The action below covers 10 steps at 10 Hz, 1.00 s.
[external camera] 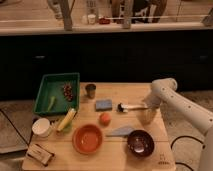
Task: Wipe red bowl with brush
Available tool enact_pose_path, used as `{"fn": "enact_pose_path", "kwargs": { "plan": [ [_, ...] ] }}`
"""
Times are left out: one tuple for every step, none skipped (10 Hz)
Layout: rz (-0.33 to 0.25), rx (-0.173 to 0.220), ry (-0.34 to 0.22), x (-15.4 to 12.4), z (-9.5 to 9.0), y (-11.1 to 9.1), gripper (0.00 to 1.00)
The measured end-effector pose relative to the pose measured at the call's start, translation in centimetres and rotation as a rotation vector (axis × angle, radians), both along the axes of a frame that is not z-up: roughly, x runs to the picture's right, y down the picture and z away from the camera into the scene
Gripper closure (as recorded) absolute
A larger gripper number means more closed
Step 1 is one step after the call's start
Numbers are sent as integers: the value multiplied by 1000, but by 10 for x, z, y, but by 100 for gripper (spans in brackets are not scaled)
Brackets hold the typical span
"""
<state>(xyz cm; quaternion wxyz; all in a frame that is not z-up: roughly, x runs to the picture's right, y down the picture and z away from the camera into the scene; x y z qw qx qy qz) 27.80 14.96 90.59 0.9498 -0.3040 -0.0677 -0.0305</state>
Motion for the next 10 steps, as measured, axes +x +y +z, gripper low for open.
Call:
{"fn": "enact_pose_path", "kwargs": {
  "plan": [
    [-7, -4, -6, -3, 1, -1, 20],
    [-10, -3, -10, -4, 2, -2, 20],
    [-11, -2, -12, -3, 3, -3, 20],
    [-16, -4, -18, -5, 3, -5, 20],
    [-19, -5, -22, -6, 3, -5, 20],
    [-23, -5, -27, -6, 2, -6, 20],
    [-27, -5, -33, -7, 1, -6, 20],
    [-35, -7, -42, -10, 0, -6, 20],
    [-44, -9, -52, -15, -1, -6, 20],
    [-51, -11, -58, -18, -1, -6, 20]
  ]
}}
